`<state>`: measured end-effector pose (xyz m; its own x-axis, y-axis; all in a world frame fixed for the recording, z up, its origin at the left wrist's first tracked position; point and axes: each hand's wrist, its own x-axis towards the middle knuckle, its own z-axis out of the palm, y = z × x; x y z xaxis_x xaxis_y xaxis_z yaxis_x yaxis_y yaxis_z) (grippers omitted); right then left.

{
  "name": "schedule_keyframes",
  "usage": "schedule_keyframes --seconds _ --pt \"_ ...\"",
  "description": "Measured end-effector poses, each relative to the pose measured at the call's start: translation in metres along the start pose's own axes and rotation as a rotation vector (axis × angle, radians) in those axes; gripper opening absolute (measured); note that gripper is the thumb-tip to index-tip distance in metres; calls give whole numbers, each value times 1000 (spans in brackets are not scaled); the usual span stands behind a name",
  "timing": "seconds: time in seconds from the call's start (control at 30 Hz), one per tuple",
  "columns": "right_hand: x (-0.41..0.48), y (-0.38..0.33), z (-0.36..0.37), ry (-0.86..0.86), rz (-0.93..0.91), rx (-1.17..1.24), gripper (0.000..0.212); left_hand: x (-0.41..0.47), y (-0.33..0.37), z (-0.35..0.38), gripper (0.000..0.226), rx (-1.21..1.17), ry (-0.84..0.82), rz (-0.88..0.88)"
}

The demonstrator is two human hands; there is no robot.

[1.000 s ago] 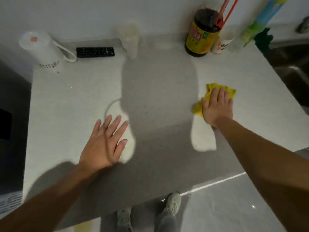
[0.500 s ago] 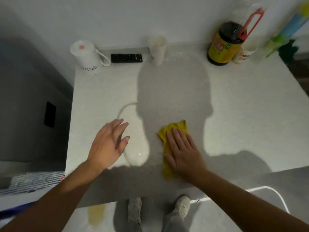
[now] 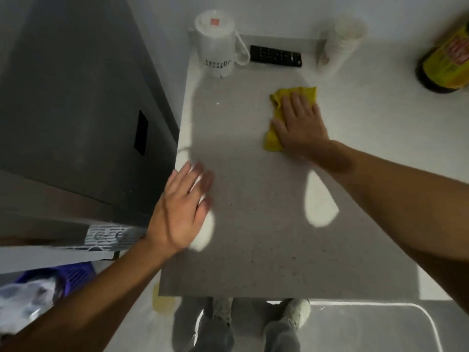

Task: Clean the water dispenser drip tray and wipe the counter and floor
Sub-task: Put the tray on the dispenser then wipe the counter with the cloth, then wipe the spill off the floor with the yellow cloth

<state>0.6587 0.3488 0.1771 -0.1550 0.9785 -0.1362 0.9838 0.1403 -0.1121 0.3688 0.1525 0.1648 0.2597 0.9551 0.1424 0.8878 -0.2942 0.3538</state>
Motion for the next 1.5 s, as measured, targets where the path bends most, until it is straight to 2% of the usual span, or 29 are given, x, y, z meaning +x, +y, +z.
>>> schedule_keyframes --seconds 0.1,0.27,0.33,0.4,0.47,0.6,0.73,0.87,1.0,1.2,1.4,1.5 --pt "-53 -45 12 -16 -139 21 74 -1 -5 2 44 -41 64 41" --pt "-203 -56 15 -109 -238 -21 86 -6 5 -5 41 -87 68 -13" --pt "-252 -54 16 -65 -211 -23 76 -15 13 -12 38 -109 42 -10" --pt "-285 -53 15 1 -149 -110 60 -35 22 -22 37 -150 -12 -17" --pt "-309 -53 13 -29 -42 -159 47 -68 32 -31 37 -180 -77 -12" --pt "-362 -49 17 -73 114 111 23 -145 52 -53 28 -212 -158 37" --pt "-443 -57 65 -177 223 242 27 -232 58 -71 25 -197 -306 -75" --pt "-548 -89 119 -326 473 508 33 -317 47 -90 15 -112 -541 -283" --pt "-627 -145 147 -410 601 674 37 -395 26 -103 12 -120 -610 -505" --pt "-658 -236 173 -430 675 828 36 -500 -28 -99 8 -196 -658 -727" --pt "-650 -331 221 -455 797 918 41 -574 -108 -66 17 -200 -707 -705" --pt "-644 -372 255 -477 779 868 44 -598 -159 -41 16 -244 -756 -709"
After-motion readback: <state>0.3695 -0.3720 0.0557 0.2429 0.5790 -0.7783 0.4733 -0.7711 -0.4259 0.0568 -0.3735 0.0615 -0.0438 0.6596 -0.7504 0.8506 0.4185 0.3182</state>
